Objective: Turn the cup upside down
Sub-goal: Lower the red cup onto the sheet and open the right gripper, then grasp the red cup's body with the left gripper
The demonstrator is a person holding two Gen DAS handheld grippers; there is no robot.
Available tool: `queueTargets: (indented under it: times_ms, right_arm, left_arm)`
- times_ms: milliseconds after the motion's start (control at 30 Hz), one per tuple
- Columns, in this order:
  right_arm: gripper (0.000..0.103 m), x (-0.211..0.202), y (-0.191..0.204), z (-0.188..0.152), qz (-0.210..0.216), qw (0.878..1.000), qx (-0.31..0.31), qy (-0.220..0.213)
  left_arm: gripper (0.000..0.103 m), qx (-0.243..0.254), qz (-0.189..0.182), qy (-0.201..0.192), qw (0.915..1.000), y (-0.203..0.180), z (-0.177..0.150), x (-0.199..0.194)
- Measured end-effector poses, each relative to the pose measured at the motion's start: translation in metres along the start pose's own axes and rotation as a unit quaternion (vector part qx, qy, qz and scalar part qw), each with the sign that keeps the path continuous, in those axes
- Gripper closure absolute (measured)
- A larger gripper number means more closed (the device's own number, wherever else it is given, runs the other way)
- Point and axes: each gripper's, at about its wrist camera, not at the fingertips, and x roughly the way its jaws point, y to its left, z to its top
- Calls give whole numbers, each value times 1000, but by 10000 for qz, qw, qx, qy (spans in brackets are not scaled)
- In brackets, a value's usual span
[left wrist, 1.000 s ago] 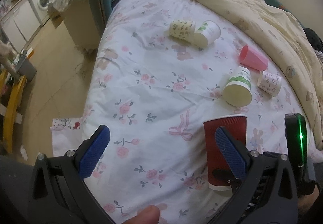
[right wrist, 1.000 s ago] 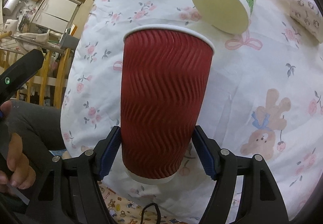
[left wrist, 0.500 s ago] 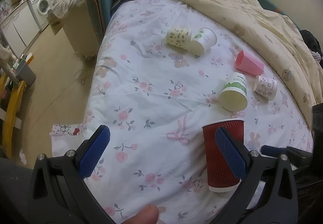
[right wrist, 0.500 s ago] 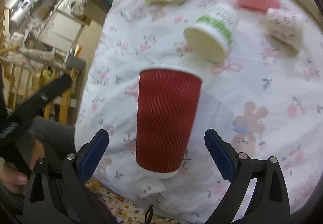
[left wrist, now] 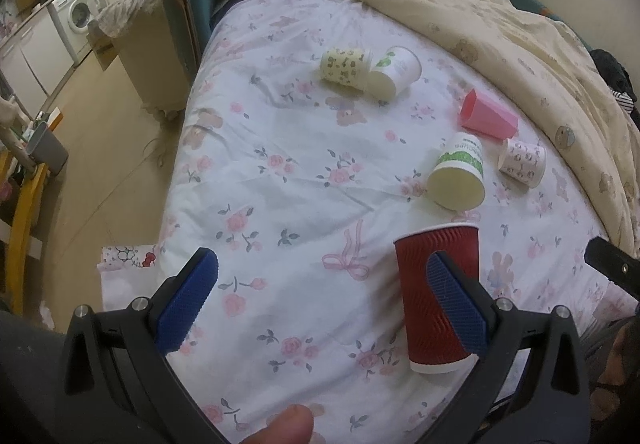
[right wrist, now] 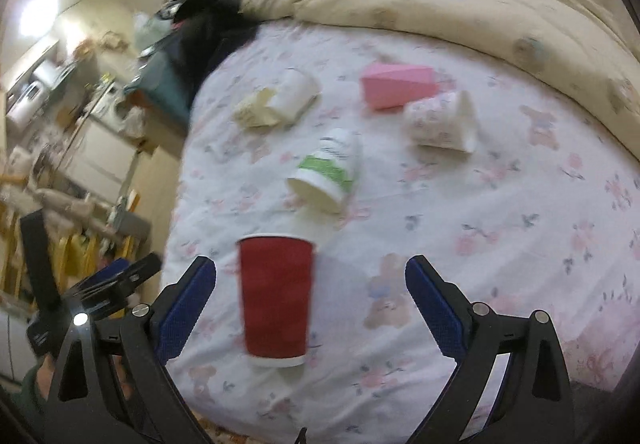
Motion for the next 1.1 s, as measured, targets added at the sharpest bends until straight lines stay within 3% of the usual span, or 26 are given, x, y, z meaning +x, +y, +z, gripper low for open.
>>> queueTargets:
  times_ms: [233, 367, 567, 900, 1100]
  right_arm:
    - [5, -9, -15, 0, -123, 9996, 127, -202]
    - [5, -15, -20, 3, -110, 9991, 247, -327]
    - [5, -20, -26, 2, -75, 9986, 387, -355]
    - [5, -21, -20, 2, 95, 9989, 350, -310]
    - [5, -22, -22, 2, 36, 9986, 394, -340]
  left_arm:
    - [0, -69, 7, 277, 9996, -23, -13, 4]
    - [0, -325, -105, 798, 9962, -42, -27, 23]
    - [0, 48, -158, 1046, 9944, -72, -50, 43]
    - [2, 393, -44, 1103, 9931, -89, -57, 57]
    - [3, 503, -195, 1048, 9930, -96, -58, 67]
